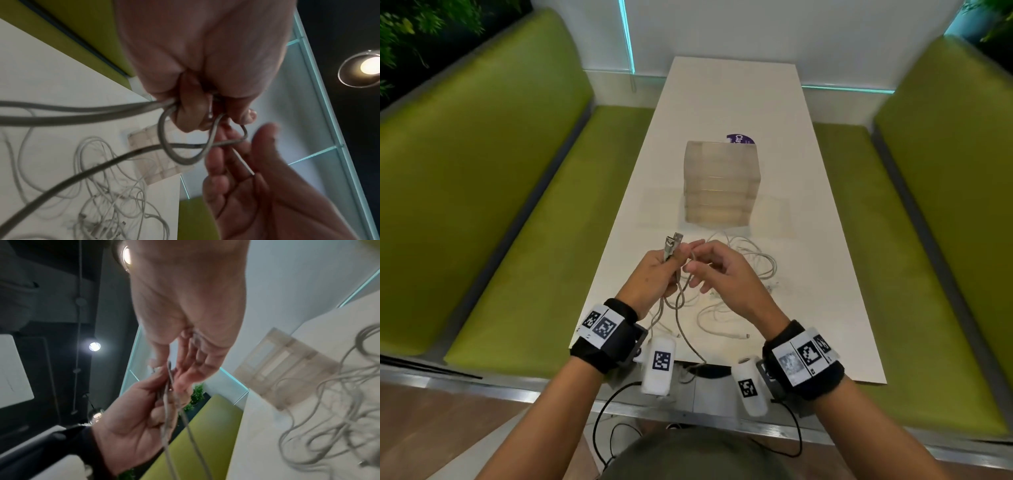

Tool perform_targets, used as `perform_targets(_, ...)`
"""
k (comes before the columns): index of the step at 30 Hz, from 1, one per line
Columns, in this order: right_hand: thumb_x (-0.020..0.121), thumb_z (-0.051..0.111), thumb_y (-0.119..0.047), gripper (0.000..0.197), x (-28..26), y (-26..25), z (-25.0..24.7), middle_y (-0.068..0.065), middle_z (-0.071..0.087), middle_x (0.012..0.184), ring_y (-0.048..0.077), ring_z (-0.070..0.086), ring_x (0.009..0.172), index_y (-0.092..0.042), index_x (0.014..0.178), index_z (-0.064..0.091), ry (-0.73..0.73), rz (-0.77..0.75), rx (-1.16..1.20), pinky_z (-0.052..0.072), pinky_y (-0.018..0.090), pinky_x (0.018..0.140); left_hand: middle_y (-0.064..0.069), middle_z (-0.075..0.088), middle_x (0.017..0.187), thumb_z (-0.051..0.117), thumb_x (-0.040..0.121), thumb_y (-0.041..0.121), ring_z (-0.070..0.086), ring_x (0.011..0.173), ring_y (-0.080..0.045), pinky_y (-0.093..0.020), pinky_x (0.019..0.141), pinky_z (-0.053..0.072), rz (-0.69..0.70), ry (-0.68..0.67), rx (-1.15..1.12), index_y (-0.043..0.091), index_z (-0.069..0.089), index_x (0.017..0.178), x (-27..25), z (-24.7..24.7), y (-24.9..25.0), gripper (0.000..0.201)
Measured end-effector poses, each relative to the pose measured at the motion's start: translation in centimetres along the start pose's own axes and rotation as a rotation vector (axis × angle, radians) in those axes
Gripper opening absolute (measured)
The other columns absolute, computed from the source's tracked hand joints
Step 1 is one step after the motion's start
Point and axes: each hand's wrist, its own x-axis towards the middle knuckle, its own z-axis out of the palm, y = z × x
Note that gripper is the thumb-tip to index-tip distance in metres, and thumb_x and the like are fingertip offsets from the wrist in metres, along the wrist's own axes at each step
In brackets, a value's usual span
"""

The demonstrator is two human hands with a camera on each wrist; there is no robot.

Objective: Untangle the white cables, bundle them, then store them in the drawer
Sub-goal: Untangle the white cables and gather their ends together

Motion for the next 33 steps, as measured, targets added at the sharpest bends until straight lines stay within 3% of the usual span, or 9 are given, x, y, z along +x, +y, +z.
perform_targets(4,0.091,0.059,-0.006,0.008,-0.2,0.2,-0.7,0.011,0.068,0.075,0.023,0.06,0.065,-0.008,0.083,0.059,-0.061,0.043,0.027,0.049,0.03,0.06,-0.001,0.014,0.066,0.044,0.088,0.05,0.012,0.054,-0.012,-0.02,0.042,0.017,0.028,0.033,-0.049,0.028,0.061,0.123,-0.1,-0.5,0.3,0.044)
perform_targets(8,0.087,0.063,-0.01,0.003,-1.4,2.3,-2.8,0.009,0.073,0.086,0.019,0.065,0.077,-0.009,0.086,0.066,-0.513,0.28,-0.277,0.055,0.037,0.075,-0.001,0.015,0.073,0.048,0.085,0.044,0.01,0.057,-0.012,-0.018,0.042,0.011,0.06,0.156,-0.296,0.019,0.064,0.114,0.2,-2.6,1.4,0.041)
perform_targets(11,0.086,0.062,-0.004,0.027,-2.0,4.5,-2.4,0.002,0.073,0.091,0.011,0.066,0.079,-0.017,0.109,0.068,-0.752,0.459,-0.405,0.056,0.029,0.077,0.007,0.029,0.064,0.042,0.09,0.044,0.016,0.051,-0.005,-0.018,0.042,0.01,0.057,0.152,-0.357,0.014,0.064,0.115,0.4,-3.1,2.1,0.045)
perform_targets(15,0.087,0.055,0.0,0.029,-0.7,7.0,-1.7,0.006,0.066,0.094,0.015,0.063,0.069,-0.01,0.114,0.061,-0.474,0.476,-0.462,0.055,0.034,0.072,0.008,0.033,0.061,0.041,0.089,0.047,0.017,0.049,-0.004,-0.018,0.041,0.01,0.049,0.11,-0.336,0.01,0.065,0.11,0.4,-2.1,2.1,0.049)
perform_targets(17,0.086,0.06,-0.005,0.022,-0.1,8.2,-1.9,0.011,0.061,0.105,0.022,0.062,0.083,-0.009,0.108,0.06,-0.379,0.519,-0.735,0.051,0.037,0.08,0.008,0.034,0.061,0.039,0.091,0.047,0.017,0.05,-0.005,-0.019,0.041,0.011,0.046,0.099,-0.333,0.009,0.066,0.109,0.4,-2.0,1.9,0.05)
perform_targets(20,0.086,0.06,-0.013,0.038,-1.2,10.1,-1.6,0.013,0.05,0.126,0.031,0.051,0.115,-0.007,0.122,0.05,-0.41,0.577,-1.21,0.044,0.036,0.091,0.007,0.035,0.061,0.037,0.094,0.046,0.017,0.049,-0.005,-0.017,0.04,0.013,0.048,0.098,-0.34,0.01,0.066,0.106,0.5,-2.1,1.9,0.048)
perform_targets(23,0.093,0.045,-0.009,0.033,-2.4,11.3,-1.1,0.015,0.047,0.129,0.032,0.046,0.119,-0.006,0.126,0.046,-0.376,0.544,-1.326,0.042,0.038,0.091,0.007,0.035,0.062,0.041,0.092,0.046,0.017,0.05,-0.006,-0.017,0.041,0.014,0.068,0.116,-0.334,0.012,0.067,0.104,0.5,-2.2,1.9,0.045)
perform_targets(29,0.092,0.051,-0.008,0.021,-0.4,5.3,-3.4,0.006,0.065,0.11,0.023,0.061,0.104,-0.01,0.106,0.067,-0.48,0.398,-1.151,0.045,0.029,0.081,0.002,0.039,0.074,0.042,0.1,0.019,0.028,0.05,-0.003,-0.015,0.044,0.027,0.058,0.107,-0.262,0.009,0.062,0.105,0.9,-1.5,1.3,0.023)
perform_targets(33,0.085,0.059,0.001,0.025,1.2,-1.1,-3.9,-0.011,0.051,0.075,0.014,0.057,0.084,-0.013,0.1,0.074,-0.421,-0.01,-1.097,0.046,0.028,0.075,-0.003,0.062,0.081,0.035,0.103,0.018,0.048,0.061,-0.008,-0.018,0.053,0.039,0.001,0.076,-0.244,0.004,0.064,0.097,1.4,0.3,0.9,0.033)
